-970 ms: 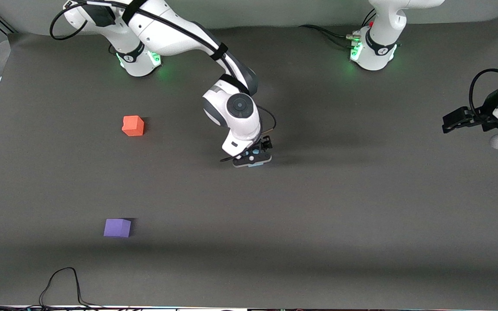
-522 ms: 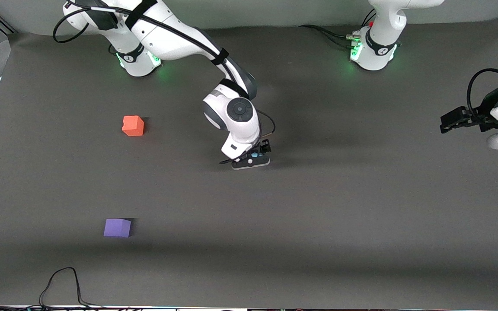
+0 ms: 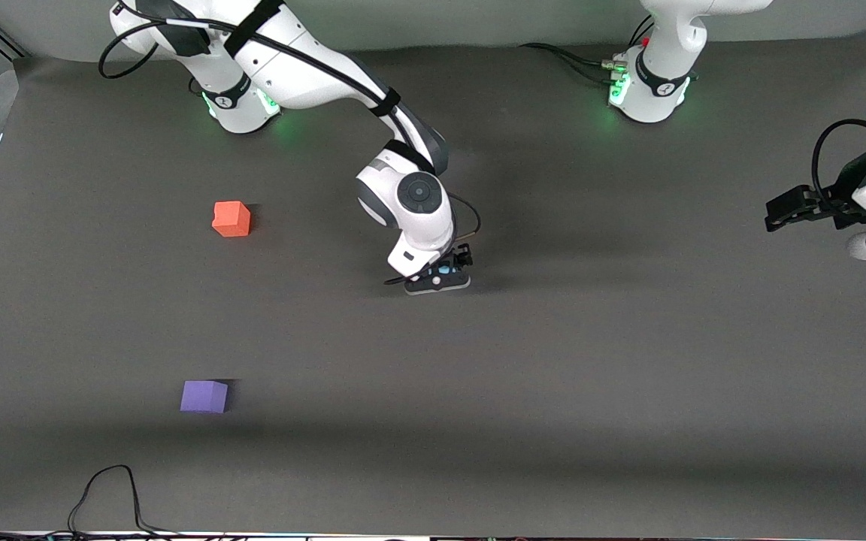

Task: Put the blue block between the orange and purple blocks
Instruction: 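Grasp the blue cube with the right gripper while the left gripper returns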

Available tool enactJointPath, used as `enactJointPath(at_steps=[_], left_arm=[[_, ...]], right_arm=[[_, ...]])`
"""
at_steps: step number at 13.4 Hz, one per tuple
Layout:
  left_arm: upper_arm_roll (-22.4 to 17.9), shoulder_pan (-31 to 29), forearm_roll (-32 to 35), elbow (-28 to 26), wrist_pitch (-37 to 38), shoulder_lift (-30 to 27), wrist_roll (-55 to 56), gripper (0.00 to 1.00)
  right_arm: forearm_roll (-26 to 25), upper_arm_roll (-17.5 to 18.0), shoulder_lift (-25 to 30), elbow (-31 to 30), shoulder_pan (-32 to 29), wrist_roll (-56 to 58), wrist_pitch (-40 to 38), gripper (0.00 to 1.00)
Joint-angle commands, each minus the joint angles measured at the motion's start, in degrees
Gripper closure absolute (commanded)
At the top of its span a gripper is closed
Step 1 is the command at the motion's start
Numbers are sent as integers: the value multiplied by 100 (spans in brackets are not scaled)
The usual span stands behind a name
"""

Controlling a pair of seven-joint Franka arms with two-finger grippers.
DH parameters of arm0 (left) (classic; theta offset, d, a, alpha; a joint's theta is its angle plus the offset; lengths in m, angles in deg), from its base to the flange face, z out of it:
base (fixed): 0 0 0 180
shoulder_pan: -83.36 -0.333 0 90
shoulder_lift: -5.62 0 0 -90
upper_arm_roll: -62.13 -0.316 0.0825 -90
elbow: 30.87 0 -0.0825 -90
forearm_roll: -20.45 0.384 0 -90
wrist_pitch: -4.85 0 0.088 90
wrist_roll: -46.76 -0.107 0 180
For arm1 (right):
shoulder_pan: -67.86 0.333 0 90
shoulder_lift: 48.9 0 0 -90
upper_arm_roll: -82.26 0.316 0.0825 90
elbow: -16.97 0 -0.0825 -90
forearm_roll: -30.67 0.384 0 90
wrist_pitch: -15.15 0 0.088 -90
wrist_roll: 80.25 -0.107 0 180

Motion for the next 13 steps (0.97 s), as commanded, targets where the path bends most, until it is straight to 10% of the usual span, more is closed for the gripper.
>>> enactJointPath(at_steps=[1,5,13], left_arm=[[58,-66,-28,-37,-62,-46,-56,0],[58,-31,7,-28,-54,-46,-56,0],[58,-31,25,-37,-239,-29,-21,0]], right_arm=[[-124,-8,2,-7,43,-214,92,55],[-133,-17,10,-7,-9,-188,75,76],[-125,-140,827,-7,-589,671,-882,76]])
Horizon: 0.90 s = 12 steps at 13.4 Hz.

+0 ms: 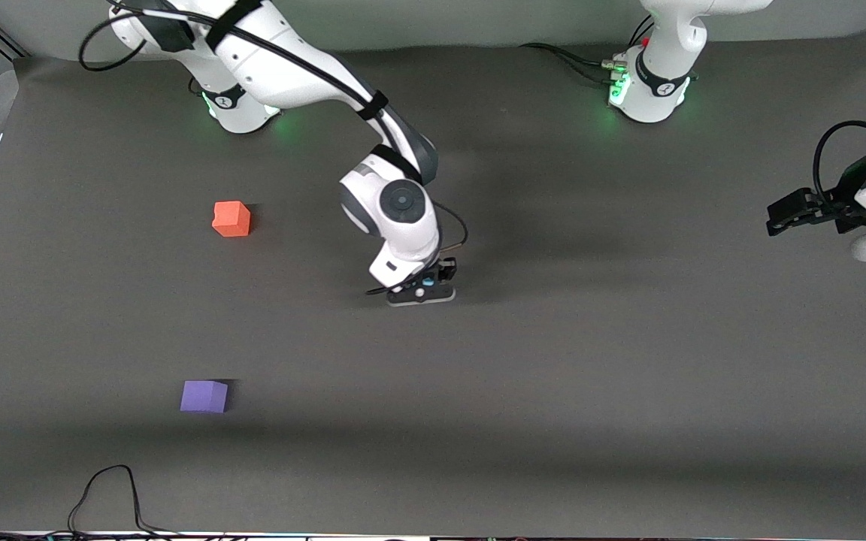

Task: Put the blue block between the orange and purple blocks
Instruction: 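Carry the blue cube with the right gripper between orange and purple cubes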

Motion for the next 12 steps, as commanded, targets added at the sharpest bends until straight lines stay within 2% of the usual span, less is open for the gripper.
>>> enactJointPath(at_steps=[1,3,6,9,12], left_arm=[[34,-27,13,-36,-68,-34,-12,0],[25,0,12,-27,-68,-17,-12,0],[34,0,12,-27,-42,-34,-3,0],[52,8,12,-27,-7,-78,23,0],[78,78,12,-45,37,-70,50,0]], right_arm=[[-102,21,546,-117,-412,516,-460,76],[-85,21,897,-152,-843,1008,-802,76],[292,3,1433,-450,-1485,1527,-1076,76],[319,-189,1918,-1240,-2249,2361,-963,76],[416,-295,2033,-1847,-2752,2759,-673,76]])
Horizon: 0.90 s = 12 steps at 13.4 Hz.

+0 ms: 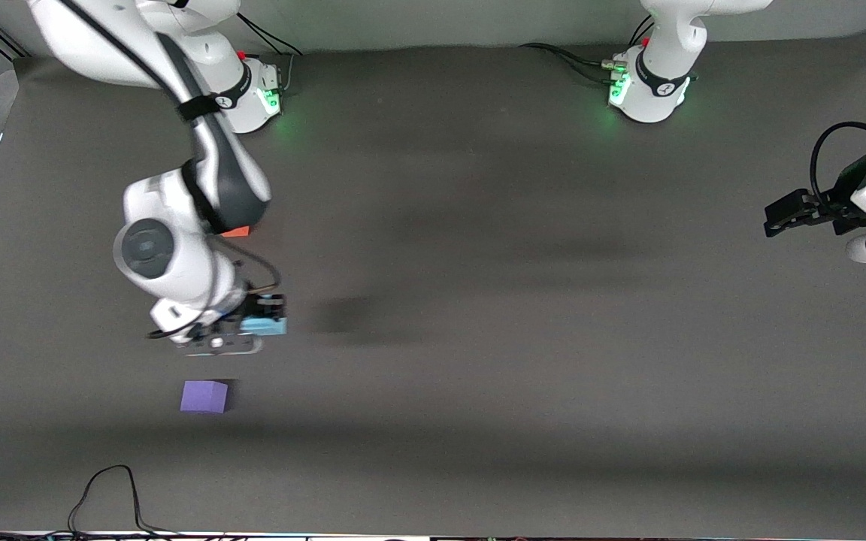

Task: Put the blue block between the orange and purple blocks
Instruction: 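Carry the blue cube with the right gripper between orange and purple cubes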

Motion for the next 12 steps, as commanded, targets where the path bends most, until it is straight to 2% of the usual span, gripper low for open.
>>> enactJointPath(at_steps=[1,3,4,6,8,12], left_arm=[[33,92,13,-70,57,-87,47,0],[33,92,4,-88,49,-87,47,0],[33,92,4,-88,49,-87,47,0],[33,101,4,-88,40,-61,47,0],[33,101,4,-88,40,-60,38,0],[33,101,4,-88,57,-52,47,0]], right_arm=[[186,-202,308,-900,-182,347,523,76],[264,-668,327,-1506,-191,1082,1198,76],[491,-800,292,-1709,-191,1382,1472,76],[852,-819,204,-2044,-191,1586,1780,76],[854,-819,99,-2430,-165,1605,2473,76],[854,-819,-78,-2432,-147,1613,2599,74]])
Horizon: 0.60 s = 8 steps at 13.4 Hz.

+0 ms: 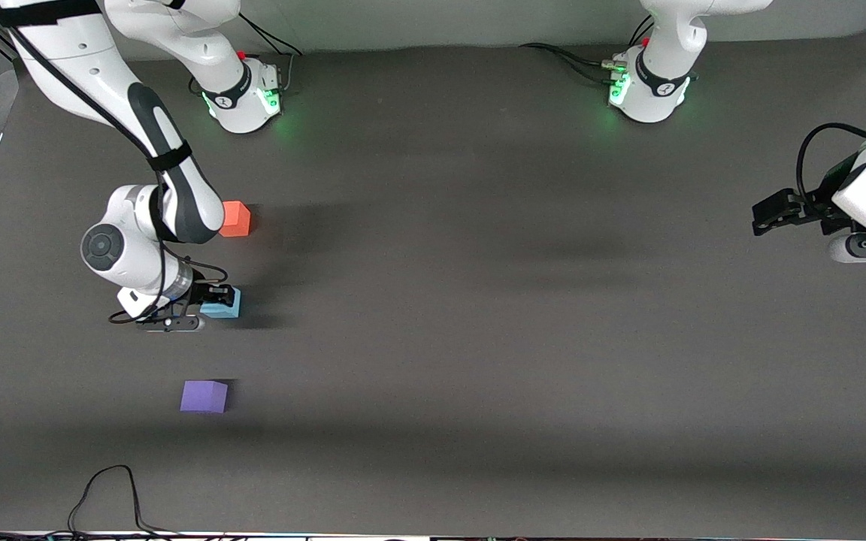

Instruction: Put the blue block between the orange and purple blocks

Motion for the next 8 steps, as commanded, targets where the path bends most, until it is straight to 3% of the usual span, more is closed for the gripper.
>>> enactJointPath(at_steps=[1,2,3,6,8], left_arm=[[-26,56,4,-22,46,-53,42,0],[-17,56,4,-22,46,-53,42,0],[-26,56,4,-22,46,-53,42,0],[-26,56,4,-22,54,-53,42,0],[-26,56,4,-22,54,-53,42,0]], right_arm=[[154,-35,-13,-26,53,167,170,69],[163,-35,-48,-8,44,150,188,38],[163,-35,-57,9,27,149,179,0],[172,-35,127,44,26,132,48,0],[172,-44,451,280,35,70,-538,0]])
